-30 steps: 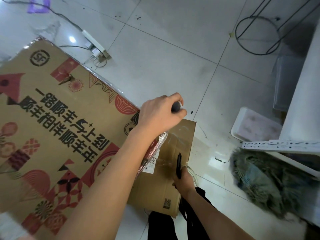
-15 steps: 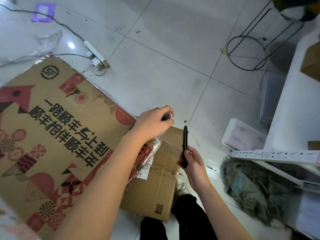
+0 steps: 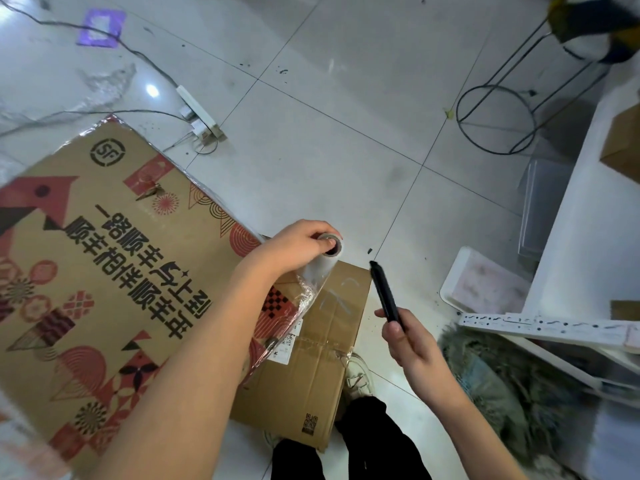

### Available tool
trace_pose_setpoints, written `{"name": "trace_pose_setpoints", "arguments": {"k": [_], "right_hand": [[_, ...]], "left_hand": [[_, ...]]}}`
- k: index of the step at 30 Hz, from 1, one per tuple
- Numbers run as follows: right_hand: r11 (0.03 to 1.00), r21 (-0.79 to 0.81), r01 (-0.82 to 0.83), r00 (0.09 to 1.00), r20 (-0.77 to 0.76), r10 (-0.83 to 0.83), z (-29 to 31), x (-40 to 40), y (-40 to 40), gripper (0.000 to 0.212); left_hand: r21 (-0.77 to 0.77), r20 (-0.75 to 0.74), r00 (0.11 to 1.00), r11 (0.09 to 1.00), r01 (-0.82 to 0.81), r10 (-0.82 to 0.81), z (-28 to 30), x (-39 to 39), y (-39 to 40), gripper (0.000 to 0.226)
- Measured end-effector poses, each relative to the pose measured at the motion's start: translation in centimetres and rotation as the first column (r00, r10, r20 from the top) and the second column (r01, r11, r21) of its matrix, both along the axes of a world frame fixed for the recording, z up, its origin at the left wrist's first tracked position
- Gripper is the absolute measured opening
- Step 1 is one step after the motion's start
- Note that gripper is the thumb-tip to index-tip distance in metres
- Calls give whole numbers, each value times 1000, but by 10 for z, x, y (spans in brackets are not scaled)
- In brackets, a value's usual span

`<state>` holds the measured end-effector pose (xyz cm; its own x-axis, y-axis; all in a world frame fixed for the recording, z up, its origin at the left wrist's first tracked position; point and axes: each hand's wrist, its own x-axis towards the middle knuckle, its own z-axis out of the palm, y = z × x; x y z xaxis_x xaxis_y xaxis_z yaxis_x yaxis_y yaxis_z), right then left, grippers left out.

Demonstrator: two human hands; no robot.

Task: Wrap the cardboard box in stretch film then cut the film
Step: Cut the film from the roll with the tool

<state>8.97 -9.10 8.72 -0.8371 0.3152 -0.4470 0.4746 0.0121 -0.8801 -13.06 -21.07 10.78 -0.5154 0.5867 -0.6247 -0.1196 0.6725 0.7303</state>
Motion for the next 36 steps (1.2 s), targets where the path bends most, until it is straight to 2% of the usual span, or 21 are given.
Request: {"name": "trace_pose_setpoints", "arguments": {"k": [2, 4, 7, 9, 11, 15, 19, 23, 27, 36], "right_hand": [[969, 221, -114, 993, -19, 121, 8, -1, 4, 37], [921, 350, -174, 983, 12, 181, 15, -6, 7, 47], [729, 638, -248, 966, 107, 234, 22, -18, 7, 42], [590, 763, -264, 960, 150, 237, 28, -25, 6, 41], [435, 853, -288, 946, 185, 265, 34, -30, 3, 44], [301, 906, -297, 941, 223, 255, 41, -40, -5, 53], [254, 909, -332, 932, 275, 235, 38, -46, -13, 42], [254, 901, -353, 923, 290, 253, 37, -46, -14, 46], [210, 893, -399, 903, 342, 260, 40, -57, -19, 45], [278, 847, -454, 881, 378, 284, 39, -39, -4, 39]], "left_hand": [[11, 24, 999, 999, -30, 30, 1, -1, 1, 20], [14, 25, 999, 999, -37, 37, 2, -1, 2, 22], [12, -1, 999, 999, -39, 39, 2, 0, 1, 25], [3, -30, 999, 1000, -31, 31, 1, 1, 1, 26], [-5, -49, 998, 1000, -28, 28, 1, 1, 1, 26], [-16, -64, 997, 999, -34, 33, -2, 1, 2, 22], [8, -59, 998, 999, -39, 39, -2, 1, 1, 21], [20, -77, 996, 999, -37, 39, -2, 4, 0, 22], [21, -91, 995, 999, -30, 32, -3, 3, -1, 22], [29, -82, 996, 999, -29, 31, -6, 5, 1, 22]]}}
